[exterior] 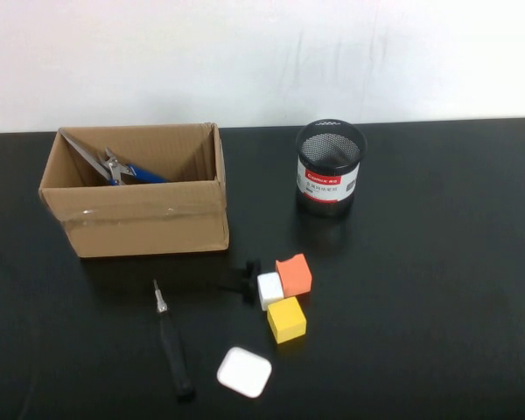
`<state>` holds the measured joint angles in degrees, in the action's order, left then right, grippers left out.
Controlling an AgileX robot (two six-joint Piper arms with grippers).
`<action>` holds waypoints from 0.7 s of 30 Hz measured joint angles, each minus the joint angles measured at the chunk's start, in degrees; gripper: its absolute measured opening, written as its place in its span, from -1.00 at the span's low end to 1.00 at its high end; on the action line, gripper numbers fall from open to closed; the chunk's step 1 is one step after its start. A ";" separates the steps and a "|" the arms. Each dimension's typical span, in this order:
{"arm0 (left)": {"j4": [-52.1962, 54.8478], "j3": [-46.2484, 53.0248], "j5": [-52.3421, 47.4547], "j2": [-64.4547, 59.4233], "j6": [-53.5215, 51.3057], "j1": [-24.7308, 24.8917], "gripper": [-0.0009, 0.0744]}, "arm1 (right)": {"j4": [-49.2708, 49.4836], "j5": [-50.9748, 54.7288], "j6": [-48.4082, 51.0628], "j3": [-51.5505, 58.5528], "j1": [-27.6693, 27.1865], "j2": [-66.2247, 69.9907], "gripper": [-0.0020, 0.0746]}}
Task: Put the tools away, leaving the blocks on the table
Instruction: Pick up the black Screwdriver from the table
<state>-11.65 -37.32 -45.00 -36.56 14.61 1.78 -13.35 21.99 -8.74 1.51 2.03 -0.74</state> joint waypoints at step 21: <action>-9.54 -5.62 7.36 -38.56 1.47 22.74 -0.98 | 0.00 0.00 0.00 0.00 0.00 0.00 -0.97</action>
<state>-21.18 -42.94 -37.64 -75.13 16.08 24.52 -13.35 21.99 -8.74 1.51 2.03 -0.74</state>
